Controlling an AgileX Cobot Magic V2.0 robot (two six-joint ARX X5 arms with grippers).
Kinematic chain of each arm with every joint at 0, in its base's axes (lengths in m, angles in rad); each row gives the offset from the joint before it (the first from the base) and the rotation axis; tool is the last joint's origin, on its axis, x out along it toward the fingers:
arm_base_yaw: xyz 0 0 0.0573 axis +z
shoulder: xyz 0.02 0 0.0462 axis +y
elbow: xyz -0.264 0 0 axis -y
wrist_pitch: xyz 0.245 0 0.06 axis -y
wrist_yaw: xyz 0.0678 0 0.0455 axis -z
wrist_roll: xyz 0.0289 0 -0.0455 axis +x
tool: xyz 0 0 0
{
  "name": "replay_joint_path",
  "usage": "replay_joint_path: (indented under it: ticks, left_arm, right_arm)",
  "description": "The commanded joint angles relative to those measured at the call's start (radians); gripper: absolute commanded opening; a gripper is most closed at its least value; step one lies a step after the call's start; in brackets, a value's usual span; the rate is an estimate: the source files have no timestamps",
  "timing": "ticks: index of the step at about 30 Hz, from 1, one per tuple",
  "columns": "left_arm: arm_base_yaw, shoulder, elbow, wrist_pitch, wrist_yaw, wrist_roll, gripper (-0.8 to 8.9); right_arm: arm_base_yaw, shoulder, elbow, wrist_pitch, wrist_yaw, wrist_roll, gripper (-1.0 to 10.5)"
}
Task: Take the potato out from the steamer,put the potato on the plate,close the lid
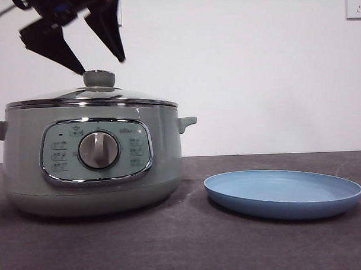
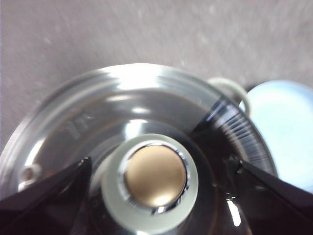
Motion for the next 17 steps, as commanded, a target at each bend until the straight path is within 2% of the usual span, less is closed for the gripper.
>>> replay_joint_path:
  ticks: [1, 5, 8, 13, 17]
  left_arm:
    - [-0.019, 0.021, 0.002, 0.011, -0.034, 0.013, 4.67]
    - [-0.027, 0.03, 0.002, 0.01, -0.082, 0.012, 4.67]
    - [-0.027, 0.03, 0.002, 0.008, -0.083, 0.012, 4.48]
    - [-0.026, 0.032, 0.002, -0.026, -0.083, 0.013, 2.18]
    - [-0.026, 0.034, 0.002, -0.04, -0.08, 0.013, 1.74]
  right_arm:
    - [0.002, 0.003, 0.005, -0.006, 0.004, 0.004, 6.3]
    - [0.002, 0.003, 0.005, -0.029, 0.005, 0.004, 6.3]
    - [0.002, 0.003, 0.005, -0.042, 0.005, 0.004, 6.3]
    - [0.002, 0.002, 0.005, -0.042, 0.004, 0.005, 6.3]
    - [0.002, 0.002, 0.005, -0.041, 0.004, 0.005, 6.3]
